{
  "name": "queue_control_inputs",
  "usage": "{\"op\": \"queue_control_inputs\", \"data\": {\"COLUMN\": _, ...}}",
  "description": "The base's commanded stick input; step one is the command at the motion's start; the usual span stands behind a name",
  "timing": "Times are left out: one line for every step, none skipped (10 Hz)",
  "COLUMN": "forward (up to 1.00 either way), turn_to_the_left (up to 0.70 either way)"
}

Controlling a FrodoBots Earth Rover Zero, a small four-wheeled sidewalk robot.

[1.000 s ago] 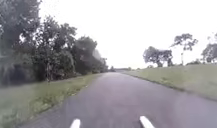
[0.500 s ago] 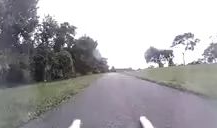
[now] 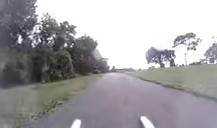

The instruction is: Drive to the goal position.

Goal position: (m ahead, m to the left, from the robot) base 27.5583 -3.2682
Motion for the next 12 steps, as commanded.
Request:
{"op": "queue_control_inputs", "data": {"forward": 0.7, "turn_to_the_left": 0.0}}
{"op": "queue_control_inputs", "data": {"forward": 0.7, "turn_to_the_left": 0.0}}
{"op": "queue_control_inputs", "data": {"forward": 0.7, "turn_to_the_left": 0.0}}
{"op": "queue_control_inputs", "data": {"forward": 0.7, "turn_to_the_left": 0.0}}
{"op": "queue_control_inputs", "data": {"forward": 0.7, "turn_to_the_left": 0.0}}
{"op": "queue_control_inputs", "data": {"forward": 0.7, "turn_to_the_left": 0.0}}
{"op": "queue_control_inputs", "data": {"forward": 0.7, "turn_to_the_left": 0.0}}
{"op": "queue_control_inputs", "data": {"forward": 0.7, "turn_to_the_left": 0.0}}
{"op": "queue_control_inputs", "data": {"forward": 0.7, "turn_to_the_left": 0.0}}
{"op": "queue_control_inputs", "data": {"forward": 0.7, "turn_to_the_left": 0.0}}
{"op": "queue_control_inputs", "data": {"forward": 0.7, "turn_to_the_left": 0.0}}
{"op": "queue_control_inputs", "data": {"forward": 0.7, "turn_to_the_left": 0.0}}
